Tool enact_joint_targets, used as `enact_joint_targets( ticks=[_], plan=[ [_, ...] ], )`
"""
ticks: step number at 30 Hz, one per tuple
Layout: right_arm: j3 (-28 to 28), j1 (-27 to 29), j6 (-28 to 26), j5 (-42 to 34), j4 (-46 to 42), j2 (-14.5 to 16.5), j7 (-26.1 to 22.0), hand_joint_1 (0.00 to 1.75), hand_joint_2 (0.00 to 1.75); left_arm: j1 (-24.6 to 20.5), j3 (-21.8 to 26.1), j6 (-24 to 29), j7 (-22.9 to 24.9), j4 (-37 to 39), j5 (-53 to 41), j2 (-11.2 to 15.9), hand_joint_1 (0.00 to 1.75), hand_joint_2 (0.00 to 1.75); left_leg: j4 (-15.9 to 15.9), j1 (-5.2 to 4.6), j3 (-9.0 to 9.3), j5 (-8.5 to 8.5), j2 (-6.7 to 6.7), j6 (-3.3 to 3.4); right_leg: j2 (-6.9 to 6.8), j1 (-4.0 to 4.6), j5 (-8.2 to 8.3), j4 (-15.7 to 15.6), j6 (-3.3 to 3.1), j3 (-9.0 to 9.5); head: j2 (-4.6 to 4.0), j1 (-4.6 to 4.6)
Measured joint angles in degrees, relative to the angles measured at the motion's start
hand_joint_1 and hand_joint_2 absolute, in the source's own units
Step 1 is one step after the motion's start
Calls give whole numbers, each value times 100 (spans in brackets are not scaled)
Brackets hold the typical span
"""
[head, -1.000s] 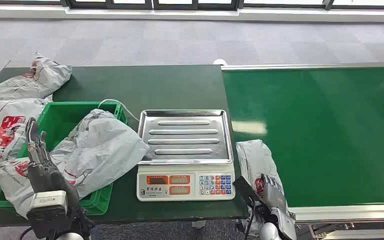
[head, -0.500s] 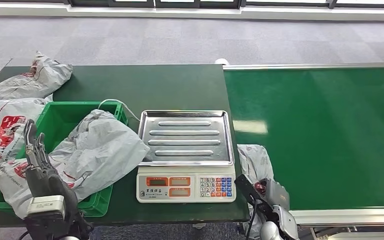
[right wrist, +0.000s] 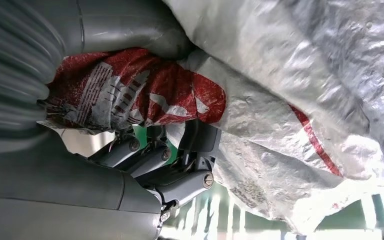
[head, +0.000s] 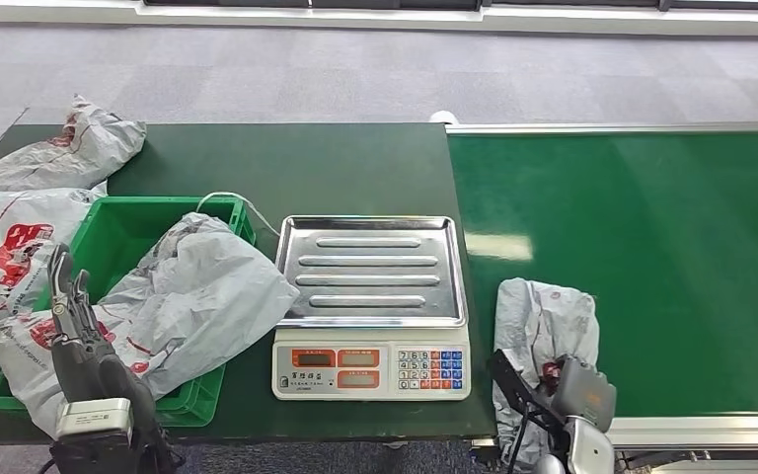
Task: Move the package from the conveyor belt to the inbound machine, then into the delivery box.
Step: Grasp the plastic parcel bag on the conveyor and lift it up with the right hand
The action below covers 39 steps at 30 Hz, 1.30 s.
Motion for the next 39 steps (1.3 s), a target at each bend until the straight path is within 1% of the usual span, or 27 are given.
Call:
enact_joint_targets(
  ticks=[3,8,11,13,14,16,19,21,23,26,28,29,32,34,36,38,39],
  plan=[
    [-88,84,67,52,-486,-42,35,175,175,33,7,0,-11,-10,-7,-21,0,0,1,-4,-10,1,1,2,2,-4,3,-1,3,-12,0,0],
    [-104,185,36,92,-841,-44,39,175,175,52,13,0,-15,-25,-11,-42,0,0,1,-6,-27,2,-2,1,0,-5,3,2,3,-31,0,-1],
    [-106,213,-206,239,-995,-73,52,175,175,61,14,-3,-24,-25,3,-48,0,0,1,-7,-36,3,-2,-1,-1,-6,4,8,3,-40,0,-1],
    [-104,180,-449,437,-1206,-155,99,175,175,69,15,-19,-48,-25,48,-58,0,0,1,-10,-45,4,-3,0,-2,-9,5,11,4,-48,0,-1],
    [-101,122,-475,514,-1346,-230,141,175,175,72,15,-36,-68,-25,77,-64,0,0,1,-12,-48,5,-4,0,-2,-10,5,12,5,-51,0,-1],
    [-74,-54,-372,589,-1616,-444,207,175,175,70,15,-74,-109,-23,123,-70,0,0,2,-15,-50,8,-3,3,-1,-13,8,12,9,-52,0,0],
    [118,-440,-216,456,-1848,-904,130,175,175,54,15,-107,-172,-10,175,-72,0,0,2,-22,-65,11,-2,7,1,-21,14,12,17,-53,0,1],
    [365,-809,-187,261,-1806,-1203,-16,175,175,37,15,-107,-225,16,219,-72,0,0,2,-25,-86,11,3,9,5,-25,16,12,20,-54,0,1],
    [701,-1268,-216,86,-1595,-1422,-155,175,175,11,15,-101,-284,51,265,-72,0,0,2,-25,-82,16,12,9,12,-25,21,12,19,-58,0,0],
    [1210,-1807,-308,-36,-1215,-1599,-166,175,175,-35,14,-90,-338,104,320,-72,0,0,3,-25,-57,38,0,13,5,-25,36,13,18,-70,0,-2],
    [1461,-1982,-322,-151,-1055,-1674,-200,175,175,-42,13,-90,-344,133,333,-71,0,0,3,-25,-72,48,-29,10,-17,-24,39,16,17,-73,0,-1],
    [1565,-2063,-297,-272,-985,-1698,-297,175,175,-43,13,-90,-347,144,339,-70,0,0,2,-24,-82,50,-39,8,-25,-24,39,19,17,-75,0,-1],
    [1971,-2438,-238,-694,-686,-1627,-895,175,175,-72,13,-90,-377,176,367,-70,0,0,0,-24,-130,52,-24,4,-12,-25,40,29,16,-89,0,0],
    [2436,-2801,-339,-757,-445,-1449,-1172,175,175,-123,11,-87,-407,196,375,-74,0,0,0,-25,-130,54,-1,0,6,-25,45,35,11,-108,0,-1],
    [2981,-3219,-381,-707,-284,-1231,-1204,175,175,-167,9,-73,-420,205,372,-85,0,0,1,-25,-123,70,2,-8,11,-25,56,43,4,-134,0,-2],
    [3505,-3704,-169,-814,-190,-1006,-1162,175,175,-194,8,-44,-425,221,375,-92,0,0,2,-25,-132,88,-6,-16,6,-25,63,52,0,-156,0,-2],
    [3739,-3956,-1,-983,-139,-894,-1172,175,175,-212,7,-27,-430,233,391,-93,0,0,2,-24,-138,93,-9,-20,4,-24,65,55,-3,-163,0,-2]
  ],
)
